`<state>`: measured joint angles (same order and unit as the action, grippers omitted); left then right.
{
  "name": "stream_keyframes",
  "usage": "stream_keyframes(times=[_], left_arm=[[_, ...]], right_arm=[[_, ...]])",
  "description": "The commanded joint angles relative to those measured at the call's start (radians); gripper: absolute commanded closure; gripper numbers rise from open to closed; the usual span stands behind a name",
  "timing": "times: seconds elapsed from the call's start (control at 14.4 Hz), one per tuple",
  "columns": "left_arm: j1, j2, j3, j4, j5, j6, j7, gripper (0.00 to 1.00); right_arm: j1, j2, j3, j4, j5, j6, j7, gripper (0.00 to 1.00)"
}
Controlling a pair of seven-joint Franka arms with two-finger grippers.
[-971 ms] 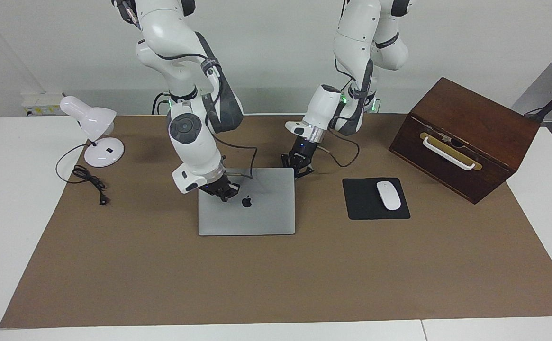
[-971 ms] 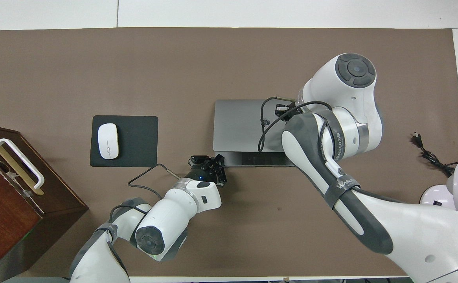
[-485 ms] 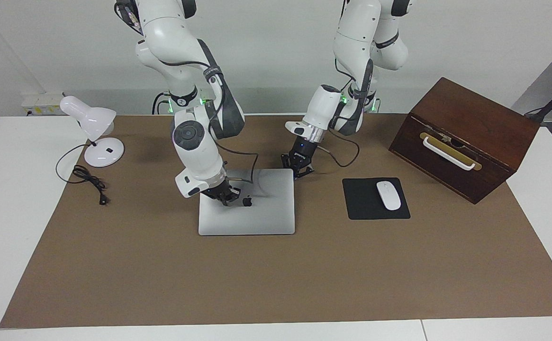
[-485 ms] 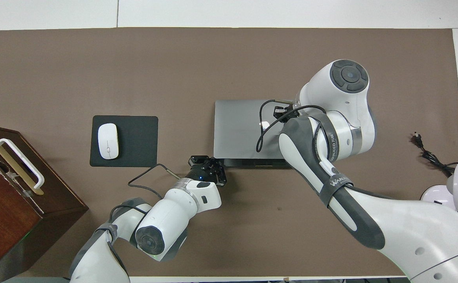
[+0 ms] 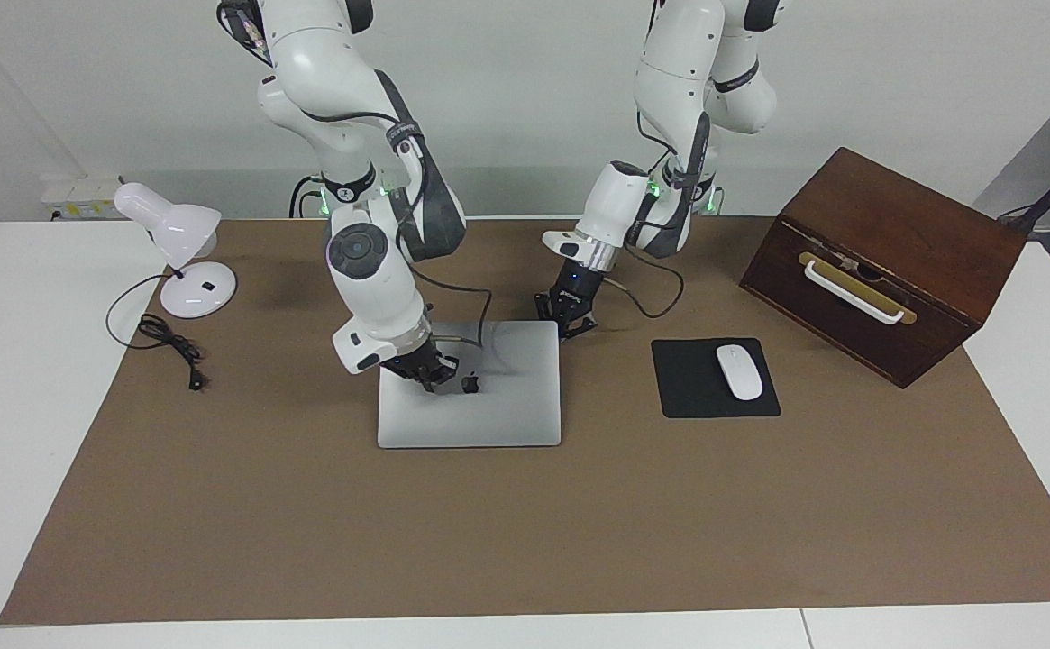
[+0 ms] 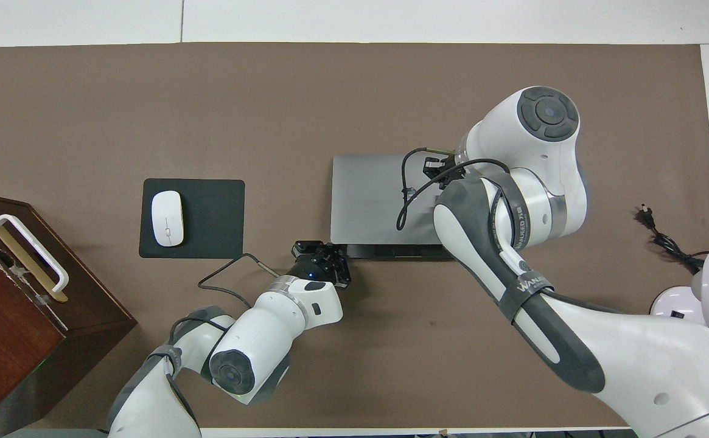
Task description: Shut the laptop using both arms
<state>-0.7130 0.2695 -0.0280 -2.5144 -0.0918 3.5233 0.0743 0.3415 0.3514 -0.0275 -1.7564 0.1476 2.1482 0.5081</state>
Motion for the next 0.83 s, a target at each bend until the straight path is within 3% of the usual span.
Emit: stream_keyframes(times=[0.0, 0.42, 0.62, 0.69, 0.76], left_arm=[[-0.037, 0.023, 0.007, -0.064, -0.011, -0.023, 0.005, 1.00], [-0.037, 0.025, 0.007, -0.060, -0.011, -0.023, 0.004, 1.00], [-0.031, 0.027, 0.007, -0.047, -0.013, -0.023, 0.002, 1.00], [-0.026, 0.028, 0.007, -0.041, -0.013, -0.021, -0.001, 1.00], [-0.025, 0.027, 0.007, -0.037, -0.013, -0.021, -0.005, 1.00]], right_arm=[[-0.024, -0.054, -0.006, 0.021, 0.029, -0.002, -0.009, 1.00], [-0.127, -0.081, -0.008, 0.066, 0.010, -0.001, -0.186, 1.00], [-0.131, -0.092, -0.008, 0.060, 0.010, -0.004, -0.214, 1.00], [-0.131, -0.092, -0.008, 0.060, 0.010, -0.004, -0.212, 0.90], [-0.131, -0.092, -0.008, 0.058, 0.009, -0.005, -0.215, 0.69]])
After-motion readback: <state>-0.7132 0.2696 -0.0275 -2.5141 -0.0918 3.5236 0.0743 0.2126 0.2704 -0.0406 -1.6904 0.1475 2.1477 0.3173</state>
